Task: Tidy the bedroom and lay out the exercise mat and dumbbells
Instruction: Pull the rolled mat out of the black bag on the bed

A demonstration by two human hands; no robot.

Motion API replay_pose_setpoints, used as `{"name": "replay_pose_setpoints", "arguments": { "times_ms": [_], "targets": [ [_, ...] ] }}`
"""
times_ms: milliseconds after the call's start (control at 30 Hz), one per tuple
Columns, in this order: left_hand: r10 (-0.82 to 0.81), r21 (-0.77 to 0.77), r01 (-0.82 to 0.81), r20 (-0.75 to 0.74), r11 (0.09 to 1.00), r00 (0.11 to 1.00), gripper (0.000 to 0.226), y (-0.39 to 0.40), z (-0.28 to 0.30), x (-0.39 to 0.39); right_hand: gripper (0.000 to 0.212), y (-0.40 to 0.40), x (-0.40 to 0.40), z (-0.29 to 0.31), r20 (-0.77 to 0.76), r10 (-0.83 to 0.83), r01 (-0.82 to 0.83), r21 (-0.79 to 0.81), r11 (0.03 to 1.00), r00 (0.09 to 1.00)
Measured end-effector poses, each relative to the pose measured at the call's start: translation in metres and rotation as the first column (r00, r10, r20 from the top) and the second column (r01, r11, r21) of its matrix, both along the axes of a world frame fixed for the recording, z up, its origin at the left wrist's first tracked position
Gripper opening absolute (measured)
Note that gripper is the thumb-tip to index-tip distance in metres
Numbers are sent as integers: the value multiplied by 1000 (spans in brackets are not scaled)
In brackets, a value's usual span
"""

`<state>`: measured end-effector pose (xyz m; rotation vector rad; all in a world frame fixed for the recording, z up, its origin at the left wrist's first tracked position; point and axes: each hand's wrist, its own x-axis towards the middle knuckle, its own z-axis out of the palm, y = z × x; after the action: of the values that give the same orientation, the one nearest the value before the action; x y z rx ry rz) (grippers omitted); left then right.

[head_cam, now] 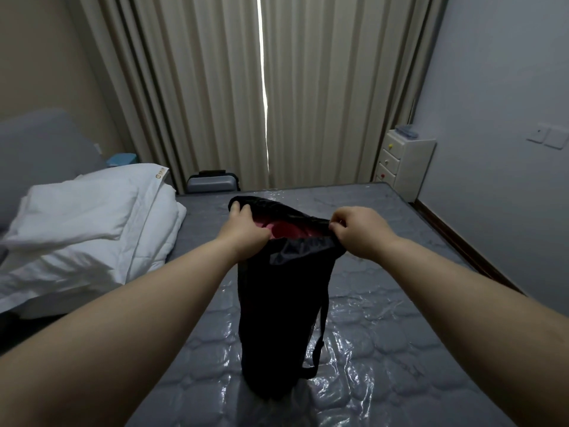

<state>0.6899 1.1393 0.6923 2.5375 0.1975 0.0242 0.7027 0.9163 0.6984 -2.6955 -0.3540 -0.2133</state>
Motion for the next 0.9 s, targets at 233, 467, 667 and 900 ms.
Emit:
{"name": "replay_pose_setpoints", "arguments": {
  "times_ms": [233,467,667,900],
  "targets": [
    [-150,-75,150,12,986,989,75,14,-13,-12,25,11,-6,-12,-196,-52,82,150,985,979],
    [-212,-20,211,-35,977,977,97,26,-30,-17,12,15,-21,-33,-258,39,135,623,770,965],
    [-31,359,-35,176,933,984,42,27,-27,-21,34,16,-26,-41,-209,25,112,616,780,978],
    [-237,217,178,287,960,928,15,20,-43,-29,36,14,-31,-57,-119,31,7,308,951,992]
  ]
}}
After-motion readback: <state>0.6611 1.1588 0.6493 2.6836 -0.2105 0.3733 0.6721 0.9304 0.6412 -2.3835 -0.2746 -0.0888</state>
